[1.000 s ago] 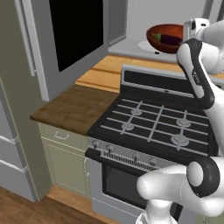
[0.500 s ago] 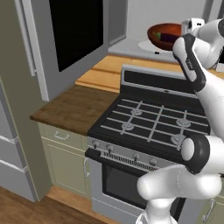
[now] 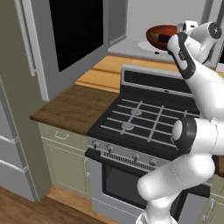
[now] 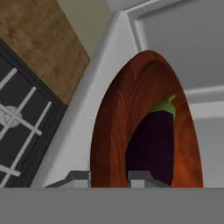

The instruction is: Pick the eggplant from the sink and place it in the bowl. Then pick the bowl and place it in the microwave. Then close the microwave door and press the start button.

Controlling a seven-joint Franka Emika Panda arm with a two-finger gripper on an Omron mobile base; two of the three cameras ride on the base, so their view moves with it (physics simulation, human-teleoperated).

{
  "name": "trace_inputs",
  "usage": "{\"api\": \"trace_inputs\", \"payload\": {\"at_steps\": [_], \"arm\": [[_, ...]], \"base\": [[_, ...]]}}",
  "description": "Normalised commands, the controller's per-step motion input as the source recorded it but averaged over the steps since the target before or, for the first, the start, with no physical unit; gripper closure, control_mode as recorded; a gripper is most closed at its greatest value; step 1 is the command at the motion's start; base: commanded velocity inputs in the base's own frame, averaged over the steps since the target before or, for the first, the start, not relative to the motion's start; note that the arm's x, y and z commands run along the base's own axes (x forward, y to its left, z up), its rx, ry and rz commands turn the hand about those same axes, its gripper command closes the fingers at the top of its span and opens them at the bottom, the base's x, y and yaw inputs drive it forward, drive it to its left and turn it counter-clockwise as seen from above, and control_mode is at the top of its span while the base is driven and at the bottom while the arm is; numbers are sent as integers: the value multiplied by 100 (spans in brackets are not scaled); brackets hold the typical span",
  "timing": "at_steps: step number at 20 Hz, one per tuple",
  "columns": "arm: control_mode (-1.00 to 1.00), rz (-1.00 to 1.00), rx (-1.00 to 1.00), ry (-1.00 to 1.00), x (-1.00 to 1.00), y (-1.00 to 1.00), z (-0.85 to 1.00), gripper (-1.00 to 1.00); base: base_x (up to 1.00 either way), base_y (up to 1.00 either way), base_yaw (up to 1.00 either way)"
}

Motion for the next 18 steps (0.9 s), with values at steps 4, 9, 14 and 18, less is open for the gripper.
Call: {"api": "trace_inputs", "payload": {"at_steps": [4, 9, 14, 18], "arm": [[-100, 0, 0, 1, 60, -6, -10, 100], [-100, 0, 0, 1, 50, -7, -9, 100], [-100, 0, 0, 1, 31, -11, -8, 100], [-100, 0, 0, 0, 33, -2, -18, -100]], "base": [[0, 0, 0], [0, 0, 0], [0, 0, 0], [0, 0, 0]]}}
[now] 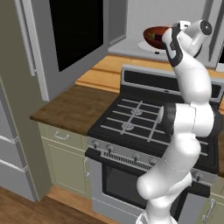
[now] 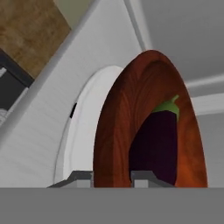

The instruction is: Pick the eggplant from the sink and place it in the bowl. Then pick the bowl and place it in the microwave. Then close the microwave door and press the start button.

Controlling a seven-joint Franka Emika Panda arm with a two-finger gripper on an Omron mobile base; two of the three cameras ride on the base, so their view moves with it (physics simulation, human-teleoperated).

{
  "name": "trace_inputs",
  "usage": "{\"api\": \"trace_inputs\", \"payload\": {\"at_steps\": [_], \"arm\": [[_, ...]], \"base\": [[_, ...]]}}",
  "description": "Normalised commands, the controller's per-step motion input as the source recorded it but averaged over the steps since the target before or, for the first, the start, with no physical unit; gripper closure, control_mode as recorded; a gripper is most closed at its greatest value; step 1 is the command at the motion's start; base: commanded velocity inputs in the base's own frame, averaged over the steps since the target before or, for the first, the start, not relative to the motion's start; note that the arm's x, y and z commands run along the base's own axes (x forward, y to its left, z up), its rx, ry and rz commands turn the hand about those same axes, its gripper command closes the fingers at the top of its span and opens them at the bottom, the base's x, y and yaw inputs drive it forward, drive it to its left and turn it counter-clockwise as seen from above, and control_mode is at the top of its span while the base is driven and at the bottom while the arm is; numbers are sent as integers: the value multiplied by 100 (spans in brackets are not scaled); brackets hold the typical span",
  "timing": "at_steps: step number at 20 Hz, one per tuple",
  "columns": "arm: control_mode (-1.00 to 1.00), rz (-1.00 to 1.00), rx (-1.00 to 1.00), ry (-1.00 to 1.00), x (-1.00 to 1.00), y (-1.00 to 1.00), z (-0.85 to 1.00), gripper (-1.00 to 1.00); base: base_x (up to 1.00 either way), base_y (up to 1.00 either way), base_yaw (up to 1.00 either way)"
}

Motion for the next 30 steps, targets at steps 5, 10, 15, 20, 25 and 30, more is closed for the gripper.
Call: {"api": "trace_inputs", "payload": {"at_steps": [5, 10, 15, 20, 25, 30], "arm": [[-100, 2, 0, -15, 38, 0, -4, -100], [-100, 7, -1, -39, -17, 6, 0, -100], [-100, 7, -1, -44, -95, 4, 38, -100], [-100, 3, 0, -20, -100, 23, 60, -100], [-100, 1, 0, -1, -100, 48, 37, -100], [-100, 4, 0, 0, -100, 29, 39, -100]], "base": [[0, 0, 0], [0, 0, 0], [0, 0, 0], [0, 0, 0], [0, 0, 0], [0, 0, 0]]}}
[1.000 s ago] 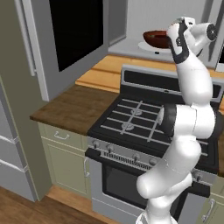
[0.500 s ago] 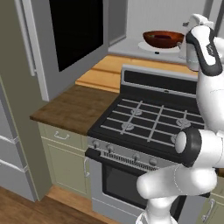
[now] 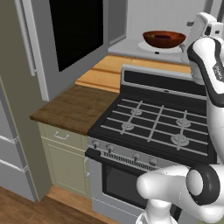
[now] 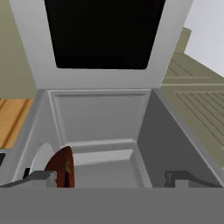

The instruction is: Pick the eggplant from the sink and place it in the bowl. Then pick the bowl and place it in the microwave. Then close the microwave door and press the start button.

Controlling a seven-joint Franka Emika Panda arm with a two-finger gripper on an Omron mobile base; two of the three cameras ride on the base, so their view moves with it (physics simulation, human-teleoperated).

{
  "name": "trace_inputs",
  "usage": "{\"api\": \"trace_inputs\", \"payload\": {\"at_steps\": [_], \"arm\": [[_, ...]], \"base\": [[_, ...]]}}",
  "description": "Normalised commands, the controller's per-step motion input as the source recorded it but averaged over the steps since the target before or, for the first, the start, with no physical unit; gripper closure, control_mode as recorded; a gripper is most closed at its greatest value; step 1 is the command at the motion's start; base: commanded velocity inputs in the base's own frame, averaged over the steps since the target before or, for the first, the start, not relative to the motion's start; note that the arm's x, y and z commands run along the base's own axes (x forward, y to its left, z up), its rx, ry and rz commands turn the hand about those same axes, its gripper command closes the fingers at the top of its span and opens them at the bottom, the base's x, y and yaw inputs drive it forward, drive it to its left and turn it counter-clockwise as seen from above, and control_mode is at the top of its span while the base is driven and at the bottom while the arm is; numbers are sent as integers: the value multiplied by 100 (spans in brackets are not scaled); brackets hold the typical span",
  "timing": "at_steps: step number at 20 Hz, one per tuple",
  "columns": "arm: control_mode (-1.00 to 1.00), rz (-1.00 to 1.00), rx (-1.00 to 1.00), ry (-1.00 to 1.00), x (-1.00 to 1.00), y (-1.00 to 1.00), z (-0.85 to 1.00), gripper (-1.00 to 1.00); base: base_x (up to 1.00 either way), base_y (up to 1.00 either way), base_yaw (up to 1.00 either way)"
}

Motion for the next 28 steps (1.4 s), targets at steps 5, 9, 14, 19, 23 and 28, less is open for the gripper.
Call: {"api": "trace_inputs", "payload": {"at_steps": [5, 9, 14, 19, 23, 28], "arm": [[-100, 2, 1, 3, -100, 17, 46, -100], [-100, 0, 0, 6, -100, 20, 20, -100], [-100, 0, 0, 1, -100, 24, 2, -100], [-100, -1, 0, 0, -100, 25, 2, -100], [-100, -3, 0, 0, -100, 30, 0, -100], [-100, -1, 0, 2, -100, 45, -1, -100]], "base": [[0, 0, 0], [0, 0, 0], [0, 0, 0], [0, 0, 0], [0, 0, 0], [0, 0, 0]]}}
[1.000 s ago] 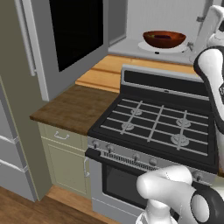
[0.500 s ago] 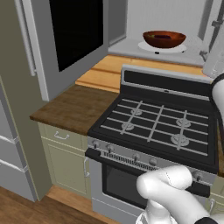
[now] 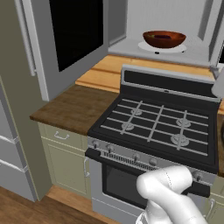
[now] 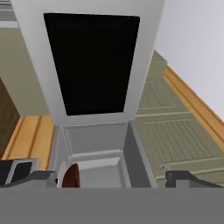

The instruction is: Pick the eggplant from the sink and place it in the bowl. Then pick the bowl and place it in the microwave. Then close the microwave door and press the start button.

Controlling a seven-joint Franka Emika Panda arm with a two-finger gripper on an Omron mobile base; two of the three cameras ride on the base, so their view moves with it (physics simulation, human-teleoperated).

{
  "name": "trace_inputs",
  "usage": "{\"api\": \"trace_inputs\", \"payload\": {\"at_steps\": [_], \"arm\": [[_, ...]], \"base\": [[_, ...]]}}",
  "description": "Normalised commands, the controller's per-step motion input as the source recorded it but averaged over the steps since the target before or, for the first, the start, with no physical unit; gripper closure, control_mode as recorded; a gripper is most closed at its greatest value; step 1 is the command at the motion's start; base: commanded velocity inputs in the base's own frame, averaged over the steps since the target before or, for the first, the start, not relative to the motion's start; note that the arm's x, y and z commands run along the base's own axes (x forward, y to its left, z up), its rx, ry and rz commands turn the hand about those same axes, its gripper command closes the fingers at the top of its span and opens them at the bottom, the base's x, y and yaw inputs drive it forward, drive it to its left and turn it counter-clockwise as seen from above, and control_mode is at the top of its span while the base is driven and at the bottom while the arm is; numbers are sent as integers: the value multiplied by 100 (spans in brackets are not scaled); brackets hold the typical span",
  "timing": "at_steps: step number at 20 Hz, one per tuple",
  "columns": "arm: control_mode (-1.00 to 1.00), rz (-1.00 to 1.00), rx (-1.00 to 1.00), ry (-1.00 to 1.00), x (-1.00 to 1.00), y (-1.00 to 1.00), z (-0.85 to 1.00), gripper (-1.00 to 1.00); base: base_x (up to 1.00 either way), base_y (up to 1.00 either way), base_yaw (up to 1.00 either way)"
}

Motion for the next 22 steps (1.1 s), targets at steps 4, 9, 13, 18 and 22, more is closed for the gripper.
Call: {"api": "trace_inputs", "payload": {"at_steps": [4, 9, 13, 18, 22], "arm": [[-100, -4, 0, -2, -100, 58, -15, -100], [-100, 0, -11, -17, -82, 81, -14, -100], [-100, -9, -15, 0, -6, 88, -26, -100], [-100, -25, 0, -6, 2, 54, -31, -100], [-100, -22, 0, -17, 18, 65, -39, -100]], "base": [[0, 0, 0], [0, 0, 0], [0, 0, 0], [0, 0, 0], [0, 0, 0]]}}
